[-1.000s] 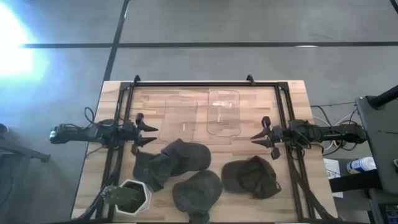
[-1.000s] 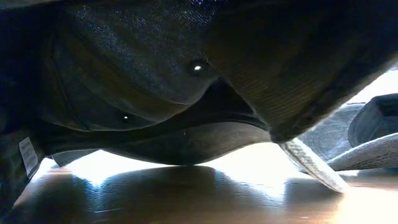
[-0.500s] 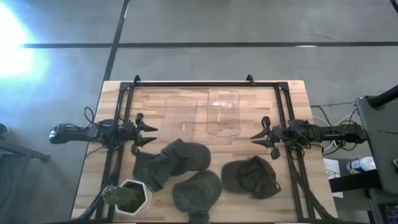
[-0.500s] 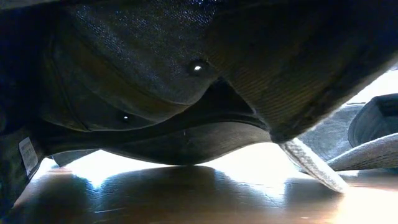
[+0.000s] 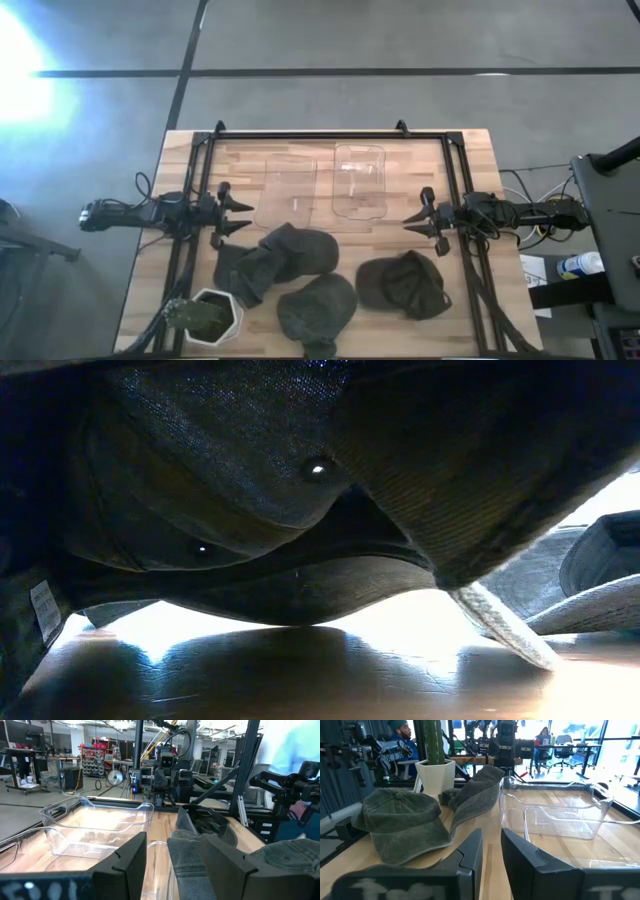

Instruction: Pick & Place hat

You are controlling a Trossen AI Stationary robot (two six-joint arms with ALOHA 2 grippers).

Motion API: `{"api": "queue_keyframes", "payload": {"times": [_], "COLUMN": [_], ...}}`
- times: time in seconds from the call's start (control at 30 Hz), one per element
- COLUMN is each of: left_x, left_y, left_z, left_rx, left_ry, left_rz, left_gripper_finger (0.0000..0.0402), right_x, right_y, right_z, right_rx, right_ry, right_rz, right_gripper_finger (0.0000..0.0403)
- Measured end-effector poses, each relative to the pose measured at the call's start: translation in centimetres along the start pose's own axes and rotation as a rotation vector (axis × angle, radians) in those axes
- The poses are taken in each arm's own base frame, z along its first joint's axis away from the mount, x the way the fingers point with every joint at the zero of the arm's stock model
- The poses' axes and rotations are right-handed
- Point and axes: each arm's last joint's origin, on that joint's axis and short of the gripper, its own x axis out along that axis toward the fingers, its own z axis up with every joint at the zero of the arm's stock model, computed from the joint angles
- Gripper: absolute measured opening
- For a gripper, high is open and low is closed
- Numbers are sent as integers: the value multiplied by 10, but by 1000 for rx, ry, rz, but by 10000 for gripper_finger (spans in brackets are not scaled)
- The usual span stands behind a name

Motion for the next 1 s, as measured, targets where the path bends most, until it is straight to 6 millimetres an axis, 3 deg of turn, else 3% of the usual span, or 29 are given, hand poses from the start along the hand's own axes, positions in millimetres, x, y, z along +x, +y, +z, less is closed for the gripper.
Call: {"api": "queue_keyframes", "payload": {"times": [0.43, 0.77, 1.0], "left_x": [0, 0, 0], "left_y": [0, 0, 0], "left_z": [0, 0, 0], "left_rx": [0, 0, 0], "left_ry": [-1, 0, 0], "left_rz": [0, 0, 0], "left_gripper_finger": [181, 181, 181], "right_x": [0, 0, -1], "right_y": [-1, -4, -6], "right_z": [1, 3, 9], "right_rx": [25, 716, 948], "right_ry": [-15, -79, -204], "right_rz": [-40, -122, -168], "right_gripper_finger": [68, 68, 68]}}
